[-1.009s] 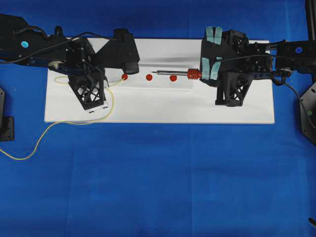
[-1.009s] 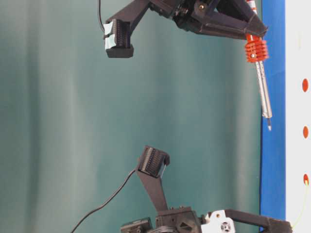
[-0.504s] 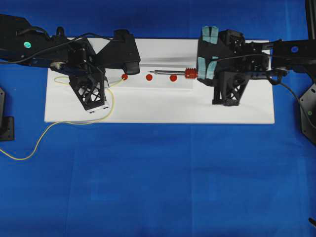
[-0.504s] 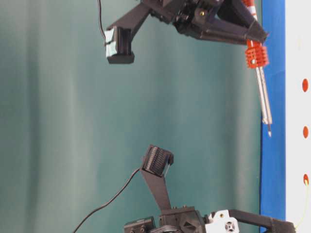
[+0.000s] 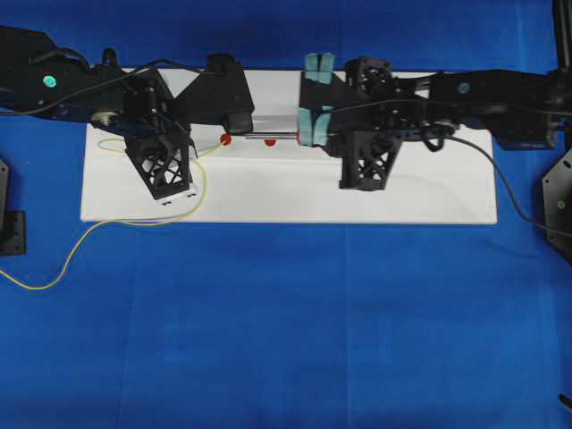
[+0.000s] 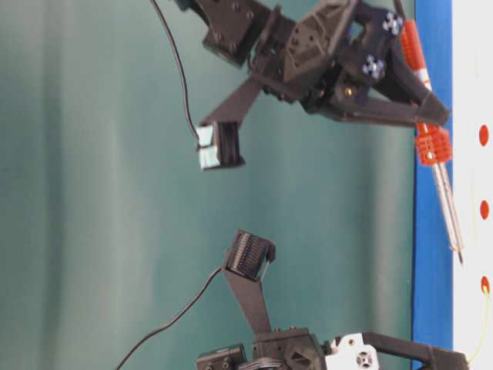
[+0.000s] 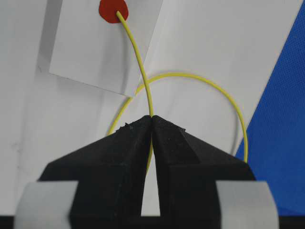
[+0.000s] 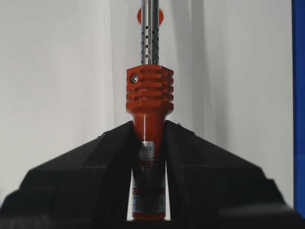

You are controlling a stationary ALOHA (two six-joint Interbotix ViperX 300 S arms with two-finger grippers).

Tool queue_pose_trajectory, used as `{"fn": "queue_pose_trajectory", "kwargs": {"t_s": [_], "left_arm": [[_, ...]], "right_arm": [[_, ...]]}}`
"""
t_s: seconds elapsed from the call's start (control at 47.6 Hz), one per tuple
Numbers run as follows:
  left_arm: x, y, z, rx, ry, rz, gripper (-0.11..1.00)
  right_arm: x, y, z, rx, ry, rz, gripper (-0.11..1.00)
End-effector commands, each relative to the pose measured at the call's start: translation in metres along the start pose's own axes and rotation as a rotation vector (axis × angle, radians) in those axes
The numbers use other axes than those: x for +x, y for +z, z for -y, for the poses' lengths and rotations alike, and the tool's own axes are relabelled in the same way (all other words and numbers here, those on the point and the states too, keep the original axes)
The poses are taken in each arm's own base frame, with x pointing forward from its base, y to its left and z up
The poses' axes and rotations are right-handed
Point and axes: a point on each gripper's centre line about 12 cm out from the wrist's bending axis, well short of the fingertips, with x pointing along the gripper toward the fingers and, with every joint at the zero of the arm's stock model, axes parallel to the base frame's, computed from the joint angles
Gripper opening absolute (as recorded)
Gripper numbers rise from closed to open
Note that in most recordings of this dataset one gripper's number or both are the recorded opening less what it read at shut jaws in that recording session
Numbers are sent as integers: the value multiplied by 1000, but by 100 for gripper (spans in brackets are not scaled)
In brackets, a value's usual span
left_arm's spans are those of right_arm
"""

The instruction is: Touch the tip of the soldering iron to the tip of the solder at the mark.

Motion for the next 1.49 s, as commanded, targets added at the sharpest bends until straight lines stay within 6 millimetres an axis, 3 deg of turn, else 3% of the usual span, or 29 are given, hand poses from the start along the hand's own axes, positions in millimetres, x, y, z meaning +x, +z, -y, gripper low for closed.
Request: {"fn": "queue_pose_trajectory", "kwargs": {"t_s": [0.0,0.294,1.471], "left_arm": [[-9,9,1,-2,-4,37,1],[-9,8,0,-2,-3,35,1],[-10,8,1,1,-2,23,1]], "right_arm": [[-3,16,-1,-7,0,40,6],[11,20,-1,-21,-5,10,6],[12,20,-3,-31,-6,-30,6]]}}
